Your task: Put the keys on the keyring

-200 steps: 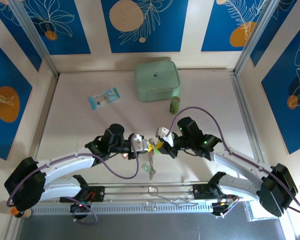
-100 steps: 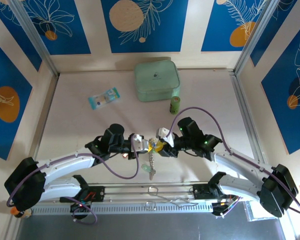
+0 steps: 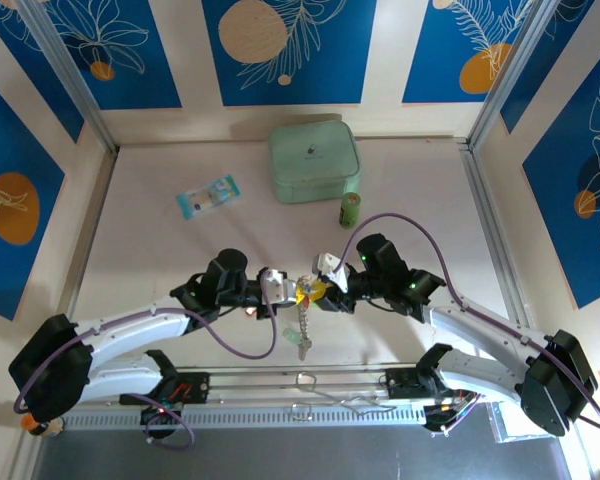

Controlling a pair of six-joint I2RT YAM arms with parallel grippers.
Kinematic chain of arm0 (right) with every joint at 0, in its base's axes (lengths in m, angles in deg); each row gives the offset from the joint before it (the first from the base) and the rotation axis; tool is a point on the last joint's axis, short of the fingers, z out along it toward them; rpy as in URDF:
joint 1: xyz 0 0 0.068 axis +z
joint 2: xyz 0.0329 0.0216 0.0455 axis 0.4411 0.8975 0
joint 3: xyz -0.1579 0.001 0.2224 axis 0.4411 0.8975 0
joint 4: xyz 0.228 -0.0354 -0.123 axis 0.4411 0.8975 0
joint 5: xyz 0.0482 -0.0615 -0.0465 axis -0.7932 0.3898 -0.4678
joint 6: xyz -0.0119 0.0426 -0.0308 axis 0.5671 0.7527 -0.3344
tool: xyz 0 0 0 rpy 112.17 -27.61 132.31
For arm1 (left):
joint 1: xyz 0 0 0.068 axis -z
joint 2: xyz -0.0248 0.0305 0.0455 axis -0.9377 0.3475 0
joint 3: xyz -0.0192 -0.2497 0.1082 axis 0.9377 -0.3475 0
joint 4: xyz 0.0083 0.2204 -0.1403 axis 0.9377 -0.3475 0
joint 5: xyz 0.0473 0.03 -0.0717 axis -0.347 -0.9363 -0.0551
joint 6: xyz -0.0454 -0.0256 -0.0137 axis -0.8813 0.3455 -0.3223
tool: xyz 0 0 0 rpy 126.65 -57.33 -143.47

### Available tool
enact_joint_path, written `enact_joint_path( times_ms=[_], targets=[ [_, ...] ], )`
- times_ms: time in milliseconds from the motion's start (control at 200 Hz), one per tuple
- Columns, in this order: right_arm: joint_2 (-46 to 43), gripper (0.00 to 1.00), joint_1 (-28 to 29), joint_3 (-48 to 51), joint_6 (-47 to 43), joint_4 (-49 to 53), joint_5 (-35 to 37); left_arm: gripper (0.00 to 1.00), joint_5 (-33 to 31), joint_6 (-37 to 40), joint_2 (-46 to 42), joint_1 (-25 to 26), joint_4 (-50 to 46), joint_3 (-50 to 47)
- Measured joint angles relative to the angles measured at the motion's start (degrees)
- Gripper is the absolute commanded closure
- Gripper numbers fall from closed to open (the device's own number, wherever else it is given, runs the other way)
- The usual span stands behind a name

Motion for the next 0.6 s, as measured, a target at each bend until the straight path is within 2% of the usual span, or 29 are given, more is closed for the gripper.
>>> enact_joint_path(
  times_ms=[260,600],
  targets=[
    [0.26,0.71,0.0,0.15,-0.09,0.09,0.0,1.0,0.0,0.0,0.0,0.0,0.09,-0.02],
    [1.49,0.88,0.0,0.15,-0.55,0.42,-0.04,1.0,0.0,0.0,0.0,0.0,0.09,-0.02]
  ],
)
